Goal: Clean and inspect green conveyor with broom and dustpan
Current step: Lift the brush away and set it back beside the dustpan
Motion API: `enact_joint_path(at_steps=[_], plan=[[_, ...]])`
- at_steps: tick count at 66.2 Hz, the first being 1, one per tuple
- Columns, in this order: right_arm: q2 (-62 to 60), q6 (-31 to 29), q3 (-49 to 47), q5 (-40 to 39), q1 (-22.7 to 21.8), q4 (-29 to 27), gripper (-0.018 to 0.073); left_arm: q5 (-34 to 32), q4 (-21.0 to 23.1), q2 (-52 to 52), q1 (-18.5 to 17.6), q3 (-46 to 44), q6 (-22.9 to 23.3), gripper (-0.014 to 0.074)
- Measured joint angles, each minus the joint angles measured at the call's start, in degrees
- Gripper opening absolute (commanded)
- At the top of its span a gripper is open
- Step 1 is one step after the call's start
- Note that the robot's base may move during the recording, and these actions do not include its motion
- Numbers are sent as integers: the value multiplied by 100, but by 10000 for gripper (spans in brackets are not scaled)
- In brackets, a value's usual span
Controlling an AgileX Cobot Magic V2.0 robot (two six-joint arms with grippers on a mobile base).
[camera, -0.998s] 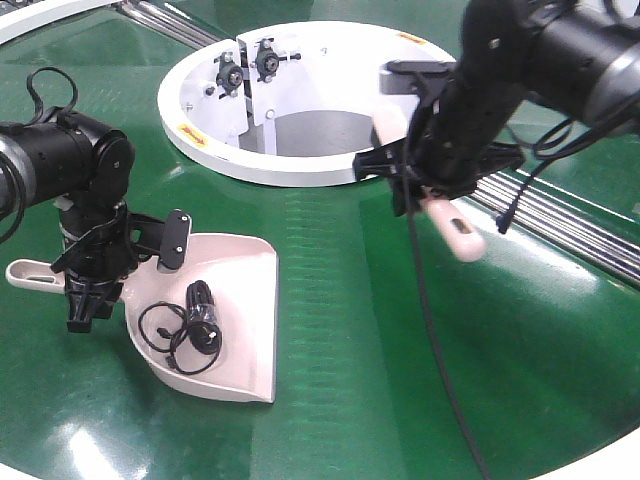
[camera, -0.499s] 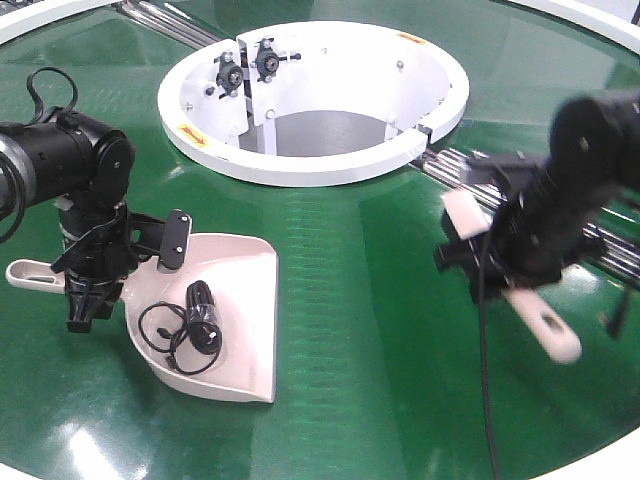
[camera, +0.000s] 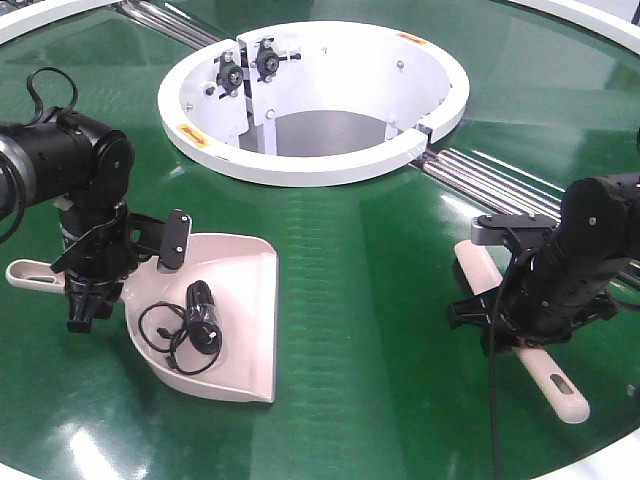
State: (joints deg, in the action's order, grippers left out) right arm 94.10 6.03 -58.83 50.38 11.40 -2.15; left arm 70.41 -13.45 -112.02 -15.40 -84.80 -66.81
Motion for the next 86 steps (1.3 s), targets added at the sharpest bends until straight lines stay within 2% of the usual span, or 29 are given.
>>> enact_joint_path(at_steps=[73,86], plan=[[0,-237,0,71,0,0,88,5,114,0,0,0,0,-6],[0,-256,0,71,0,0,90,-206,140,0,0,0,-16,-6]])
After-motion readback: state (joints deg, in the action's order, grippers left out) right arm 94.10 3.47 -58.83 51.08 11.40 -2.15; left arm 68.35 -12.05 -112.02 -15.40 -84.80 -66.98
